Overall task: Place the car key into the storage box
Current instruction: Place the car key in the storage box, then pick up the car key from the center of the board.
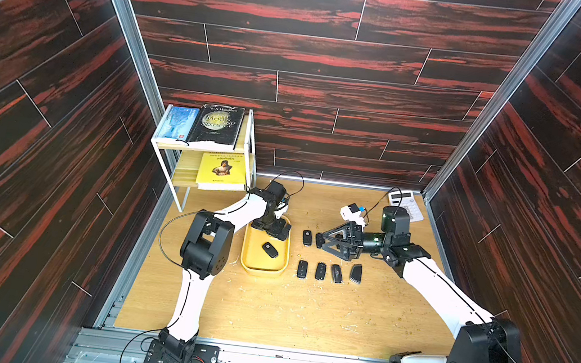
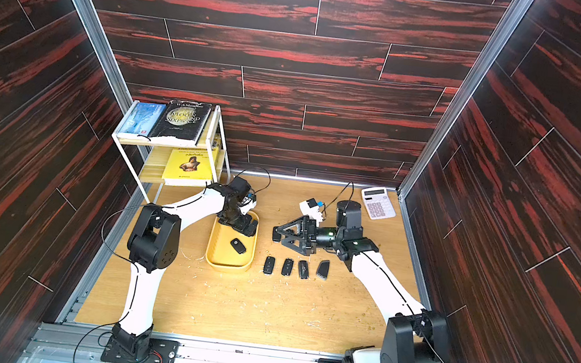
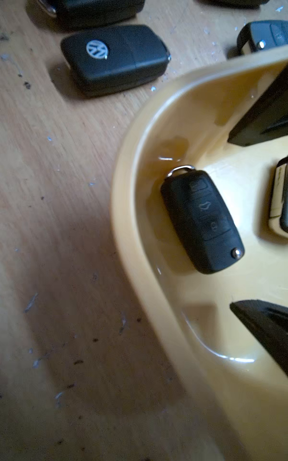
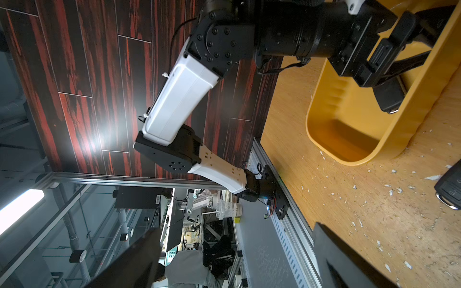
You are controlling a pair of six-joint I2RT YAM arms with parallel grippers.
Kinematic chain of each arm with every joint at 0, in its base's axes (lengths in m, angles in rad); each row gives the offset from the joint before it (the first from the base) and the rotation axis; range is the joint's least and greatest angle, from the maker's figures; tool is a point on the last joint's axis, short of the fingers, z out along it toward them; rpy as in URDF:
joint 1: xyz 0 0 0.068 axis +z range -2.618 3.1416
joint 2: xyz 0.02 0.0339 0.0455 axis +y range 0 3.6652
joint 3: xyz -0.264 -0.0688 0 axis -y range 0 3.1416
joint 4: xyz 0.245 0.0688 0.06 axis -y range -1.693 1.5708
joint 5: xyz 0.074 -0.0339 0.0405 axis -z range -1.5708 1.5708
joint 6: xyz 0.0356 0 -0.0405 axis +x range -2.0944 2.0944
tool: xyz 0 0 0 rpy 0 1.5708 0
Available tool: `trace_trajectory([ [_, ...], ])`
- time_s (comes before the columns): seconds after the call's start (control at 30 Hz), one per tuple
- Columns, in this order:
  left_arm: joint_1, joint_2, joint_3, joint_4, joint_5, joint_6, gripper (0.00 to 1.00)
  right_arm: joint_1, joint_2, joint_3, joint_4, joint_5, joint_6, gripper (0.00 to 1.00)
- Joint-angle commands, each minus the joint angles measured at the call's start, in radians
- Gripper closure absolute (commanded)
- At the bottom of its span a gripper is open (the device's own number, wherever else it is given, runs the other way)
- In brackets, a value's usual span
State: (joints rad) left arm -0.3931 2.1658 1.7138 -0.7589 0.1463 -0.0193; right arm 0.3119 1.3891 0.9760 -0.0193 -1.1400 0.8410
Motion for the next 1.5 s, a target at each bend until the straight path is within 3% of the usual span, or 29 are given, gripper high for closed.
trace_trajectory([
  [0.0, -0.003, -0.189, -0.089, 0.044, -0.01, -0.045, 0.0, -0.018, 0.012, 0.039, -0.053, -0.003, -0.054, 0.02],
  [0.17, -0.01, -0.434, -0.222, 0.074, -0.037, -0.154, 0.0, -0.038, 0.057, 0.086, -0.103, 0.023, -0.106, 0.02],
  [0.3, -0.013, -0.65, -0.326, 0.176, -0.141, -0.322, 0.0, -0.051, 0.105, 0.129, -0.173, 0.107, -0.167, 0.01],
  [0.33, -0.013, -0.692, -0.343, 0.23, -0.131, -0.375, 0.0, -0.06, 0.116, 0.146, -0.209, 0.152, -0.191, 0.02],
  [0.4, -0.013, -0.773, -0.386, 0.301, 0.009, -0.391, 0.0, -0.078, 0.137, 0.187, -0.292, 0.26, -0.252, 0.01],
  [0.5, -0.006, -0.873, -0.508, 0.552, 0.141, -0.546, 0.0, -0.092, 0.182, 0.307, -0.515, 0.592, -0.385, 0.01],
  [0.57, -0.004, -0.867, -0.528, 0.628, 0.274, -0.62, 0.0, -0.092, 0.223, 0.382, -0.646, 0.831, -0.445, 0.02],
  [0.63, -0.004, -0.818, -0.526, 0.695, 0.412, -0.698, 0.0, -0.094, 0.251, 0.412, -0.71, 0.96, -0.477, 0.01],
  [0.7, -0.006, -0.772, -0.536, 0.794, 0.529, -0.777, 0.0, -0.094, 0.265, 0.406, -0.737, 1.031, -0.493, 0.01],
  [0.93, -0.007, -0.649, -0.571, 1.116, 0.67, -1.072, 0.0, -0.094, 0.292, 0.347, -0.761, 1.223, -0.528, 0.02],
  [1.17, -0.052, -0.632, -0.53, 1.138, 0.707, -1.094, 0.0, -0.094, 0.369, 0.374, -0.76, 1.245, -0.536, 0.02],
  [1.47, -0.066, -0.593, -0.524, 1.02, 0.693, -1.118, 0.0, -0.094, 0.515, 0.47, -0.764, 1.247, -0.539, 0.09],
])
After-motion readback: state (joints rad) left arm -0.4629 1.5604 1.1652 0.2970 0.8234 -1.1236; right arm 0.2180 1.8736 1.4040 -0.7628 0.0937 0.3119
